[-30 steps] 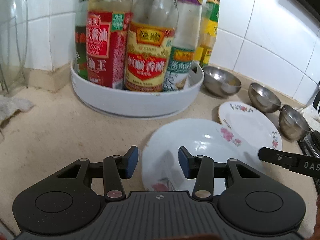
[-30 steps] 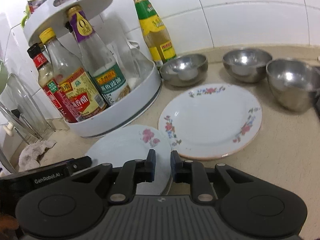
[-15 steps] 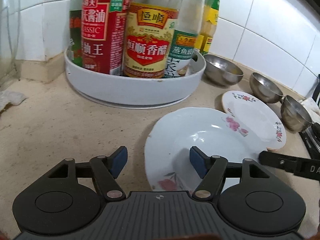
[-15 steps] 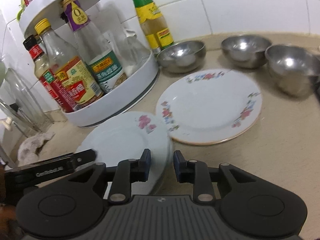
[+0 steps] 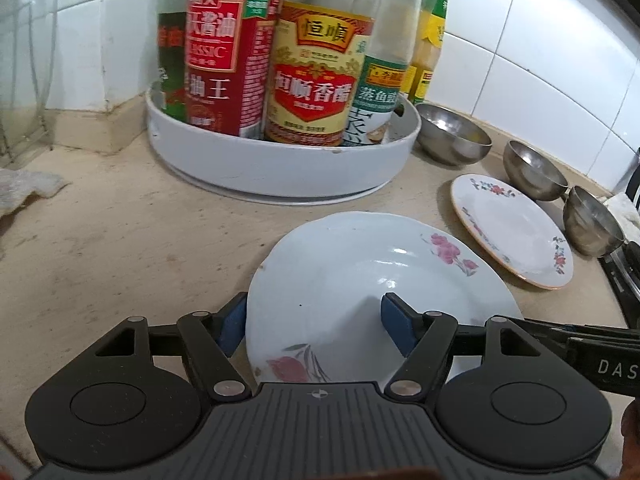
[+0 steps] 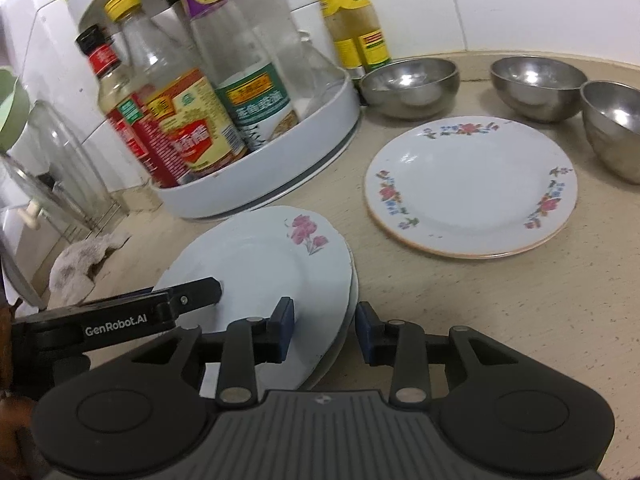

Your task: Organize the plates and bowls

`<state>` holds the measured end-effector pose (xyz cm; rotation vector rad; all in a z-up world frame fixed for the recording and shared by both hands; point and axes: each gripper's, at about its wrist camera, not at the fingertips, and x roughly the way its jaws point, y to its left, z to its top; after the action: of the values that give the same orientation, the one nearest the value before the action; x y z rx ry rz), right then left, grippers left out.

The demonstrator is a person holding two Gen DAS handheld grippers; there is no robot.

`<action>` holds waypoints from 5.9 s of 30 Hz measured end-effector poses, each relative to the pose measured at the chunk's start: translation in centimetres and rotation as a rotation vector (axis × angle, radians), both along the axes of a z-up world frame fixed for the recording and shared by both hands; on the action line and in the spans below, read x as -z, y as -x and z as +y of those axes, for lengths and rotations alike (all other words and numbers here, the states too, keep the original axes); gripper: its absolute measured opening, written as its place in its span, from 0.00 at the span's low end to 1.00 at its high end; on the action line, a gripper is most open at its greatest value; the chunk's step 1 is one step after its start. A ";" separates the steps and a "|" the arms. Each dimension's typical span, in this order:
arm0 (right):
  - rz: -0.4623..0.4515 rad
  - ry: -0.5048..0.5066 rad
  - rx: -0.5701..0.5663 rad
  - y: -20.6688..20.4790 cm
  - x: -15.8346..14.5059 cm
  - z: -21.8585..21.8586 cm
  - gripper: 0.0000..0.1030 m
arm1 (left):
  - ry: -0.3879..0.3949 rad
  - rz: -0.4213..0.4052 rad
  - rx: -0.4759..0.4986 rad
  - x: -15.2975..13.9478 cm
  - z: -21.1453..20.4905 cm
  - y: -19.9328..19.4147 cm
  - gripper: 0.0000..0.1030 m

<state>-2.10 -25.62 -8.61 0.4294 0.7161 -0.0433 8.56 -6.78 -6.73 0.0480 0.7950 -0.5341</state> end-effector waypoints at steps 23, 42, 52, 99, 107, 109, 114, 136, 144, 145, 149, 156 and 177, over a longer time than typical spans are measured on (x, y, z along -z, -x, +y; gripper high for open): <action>-0.053 0.058 0.156 3.6 -2.5 -9.9 0.33 | 0.001 -0.149 0.114 -5.6 -9.0 2.3 0.86; 0.007 -0.040 0.188 0.3 0.2 -16.9 0.34 | -0.096 -0.012 0.227 -1.0 -20.6 -4.4 0.83; 0.016 -0.054 0.159 -1.0 0.8 -17.1 0.27 | -0.101 0.040 0.261 0.6 -22.0 -6.3 0.73; -0.023 -0.058 0.266 7.3 0.4 -16.8 0.18 | -0.122 0.013 0.319 -0.5 -21.4 0.8 0.62; -0.043 -0.035 0.273 8.4 -0.5 -17.0 0.16 | -0.109 -0.007 0.329 -1.3 -21.3 1.9 0.61; -0.047 -0.033 0.269 8.6 -0.7 -16.9 0.16 | -0.105 -0.007 0.323 -1.4 -21.1 2.1 0.61; -0.061 -0.034 0.260 8.8 -1.1 -16.6 0.16 | -0.097 -0.013 0.314 -1.8 -20.6 2.4 0.61; -0.131 -0.058 -0.005 4.9 -3.2 -9.4 0.16 | -0.076 -0.047 0.058 -4.5 -9.5 2.4 0.61; -0.129 -0.062 -0.107 2.9 -3.2 -5.6 0.16 | -0.088 -0.054 -0.043 -4.8 -4.8 2.4 0.61; -0.128 -0.062 -0.116 2.6 -3.2 -5.2 0.16 | -0.089 -0.053 -0.051 -4.9 -4.4 2.2 0.61; -0.118 -0.066 -0.147 1.9 -2.8 -3.7 0.16 | -0.096 -0.048 -0.078 -4.7 -2.5 2.2 0.61; -0.098 -0.066 -0.169 1.1 -2.4 -2.1 0.16 | -0.102 -0.041 -0.099 -4.4 -0.8 2.0 0.61; -0.075 -0.063 -0.160 -0.4 -1.3 -0.7 0.18 | -0.093 0.002 -0.109 -2.9 0.8 0.8 0.58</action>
<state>-1.65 -26.27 -7.27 0.4307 0.6768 0.1459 7.81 -6.00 -3.81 0.0896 0.8194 -0.3937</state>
